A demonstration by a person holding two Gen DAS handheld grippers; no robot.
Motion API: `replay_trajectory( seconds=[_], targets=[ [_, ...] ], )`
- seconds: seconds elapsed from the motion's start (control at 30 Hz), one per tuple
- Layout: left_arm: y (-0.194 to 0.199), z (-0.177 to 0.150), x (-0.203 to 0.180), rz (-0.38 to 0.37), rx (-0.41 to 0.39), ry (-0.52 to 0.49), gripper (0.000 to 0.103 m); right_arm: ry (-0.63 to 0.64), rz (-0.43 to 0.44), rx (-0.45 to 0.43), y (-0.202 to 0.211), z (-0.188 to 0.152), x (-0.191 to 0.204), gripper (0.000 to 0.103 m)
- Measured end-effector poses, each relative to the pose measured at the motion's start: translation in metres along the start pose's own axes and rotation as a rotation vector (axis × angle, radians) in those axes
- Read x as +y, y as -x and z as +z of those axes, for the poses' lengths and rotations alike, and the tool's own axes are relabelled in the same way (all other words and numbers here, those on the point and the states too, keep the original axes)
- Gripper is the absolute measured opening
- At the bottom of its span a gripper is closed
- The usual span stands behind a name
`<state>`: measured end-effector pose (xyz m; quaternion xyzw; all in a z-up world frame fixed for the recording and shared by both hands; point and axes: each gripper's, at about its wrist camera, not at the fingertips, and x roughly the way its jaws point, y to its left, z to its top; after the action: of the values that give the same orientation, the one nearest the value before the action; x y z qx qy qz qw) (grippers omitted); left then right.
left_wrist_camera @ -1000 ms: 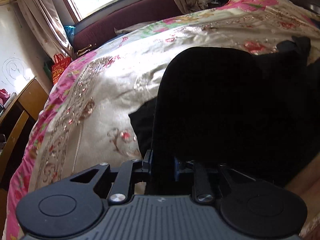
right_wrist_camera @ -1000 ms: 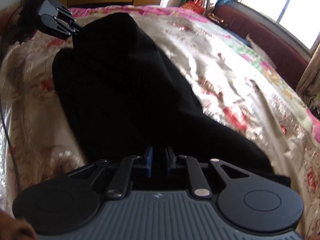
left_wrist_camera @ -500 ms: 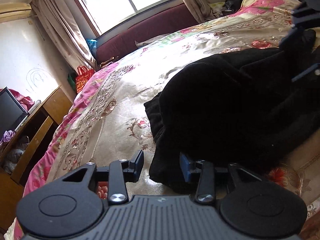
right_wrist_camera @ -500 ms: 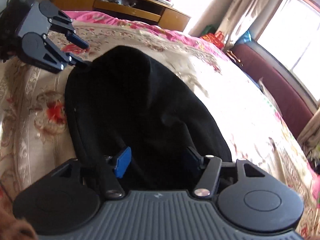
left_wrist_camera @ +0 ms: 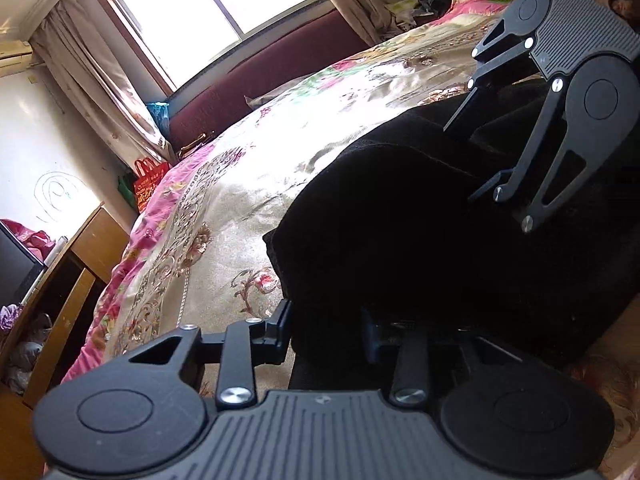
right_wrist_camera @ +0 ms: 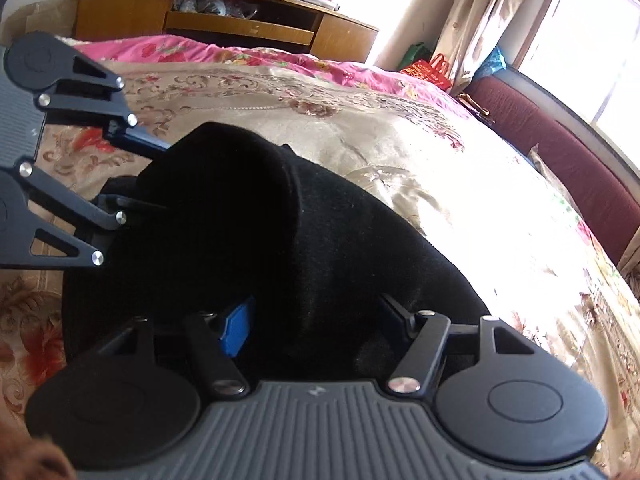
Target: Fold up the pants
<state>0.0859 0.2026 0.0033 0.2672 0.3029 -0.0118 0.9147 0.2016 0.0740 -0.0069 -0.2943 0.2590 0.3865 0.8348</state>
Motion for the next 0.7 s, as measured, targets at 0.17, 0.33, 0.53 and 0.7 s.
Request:
replay_trajectory(
  seconds=[0.17,0.33,0.53,0.7],
  targets=[
    [-0.003,0.003,-0.002,0.011,0.009,-0.009,0.039,0.067,-0.032,-0.010,-0.003,0.000,0.013,0.066],
    [0.004,0.006,0.001,0.022,-0.013,-0.019,0.038,-0.059,-0.036,0.053,-0.017,0.002,-0.003,0.018],
    [-0.001,0.001,-0.013,0.065,-0.055,-0.087,0.068,-0.172,0.032,0.029,0.029,0.003,-0.036,0.007],
    [-0.012,0.009,-0.027,0.011,-0.027,-0.119,0.037,-0.170,0.053,0.024,0.069,0.002,-0.052,0.007]
  ],
)
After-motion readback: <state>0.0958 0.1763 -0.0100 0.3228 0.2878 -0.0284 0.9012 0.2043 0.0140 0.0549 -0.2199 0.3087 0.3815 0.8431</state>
